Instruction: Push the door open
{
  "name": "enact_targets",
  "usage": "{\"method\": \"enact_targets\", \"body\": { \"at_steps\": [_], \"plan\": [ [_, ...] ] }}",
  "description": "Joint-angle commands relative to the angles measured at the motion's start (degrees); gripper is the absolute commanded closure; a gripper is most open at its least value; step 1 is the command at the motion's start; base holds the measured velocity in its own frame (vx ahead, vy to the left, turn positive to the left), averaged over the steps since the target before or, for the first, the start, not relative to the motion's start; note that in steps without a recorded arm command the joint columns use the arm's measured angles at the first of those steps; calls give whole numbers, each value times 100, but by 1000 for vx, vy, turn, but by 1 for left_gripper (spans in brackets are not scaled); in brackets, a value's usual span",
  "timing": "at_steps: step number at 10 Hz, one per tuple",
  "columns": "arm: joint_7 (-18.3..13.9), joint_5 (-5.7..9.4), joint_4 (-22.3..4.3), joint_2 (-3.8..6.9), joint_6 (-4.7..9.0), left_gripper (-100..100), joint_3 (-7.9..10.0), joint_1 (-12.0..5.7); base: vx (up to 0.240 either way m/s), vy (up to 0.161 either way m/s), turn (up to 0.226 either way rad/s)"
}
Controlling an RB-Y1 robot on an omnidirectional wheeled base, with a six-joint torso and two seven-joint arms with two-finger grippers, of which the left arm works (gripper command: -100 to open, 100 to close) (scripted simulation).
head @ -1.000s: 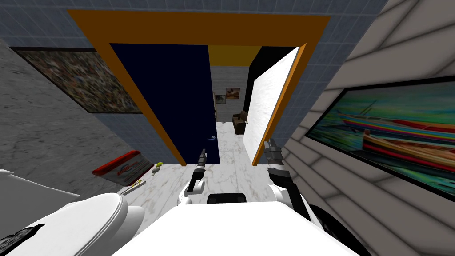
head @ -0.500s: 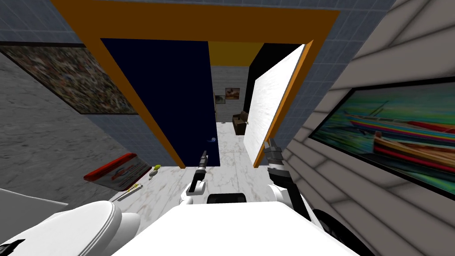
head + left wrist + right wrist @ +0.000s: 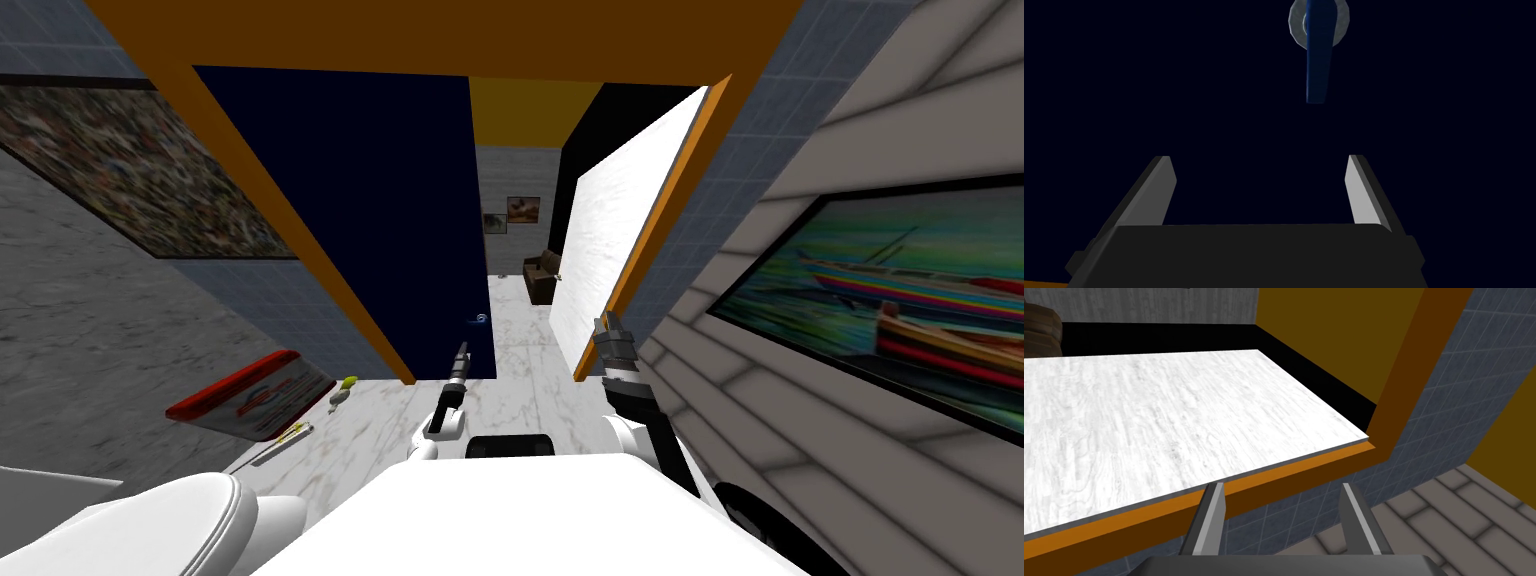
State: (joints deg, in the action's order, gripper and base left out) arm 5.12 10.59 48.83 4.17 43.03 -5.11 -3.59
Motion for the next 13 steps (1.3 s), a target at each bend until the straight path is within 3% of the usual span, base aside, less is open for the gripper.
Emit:
{"method": "enact_targets", "body": {
  "at_steps": [1, 8, 13],
  "plan": [
    [-6, 47, -261, -29, 34, -100, -28, -96, 118, 55, -18],
    [-36, 164, -989, -103, 158, -100, -93, -371, 95, 29, -10],
    [-35, 166, -1006, -37, 198, -100, -38, -375, 154, 2, -20]
  ]
}}
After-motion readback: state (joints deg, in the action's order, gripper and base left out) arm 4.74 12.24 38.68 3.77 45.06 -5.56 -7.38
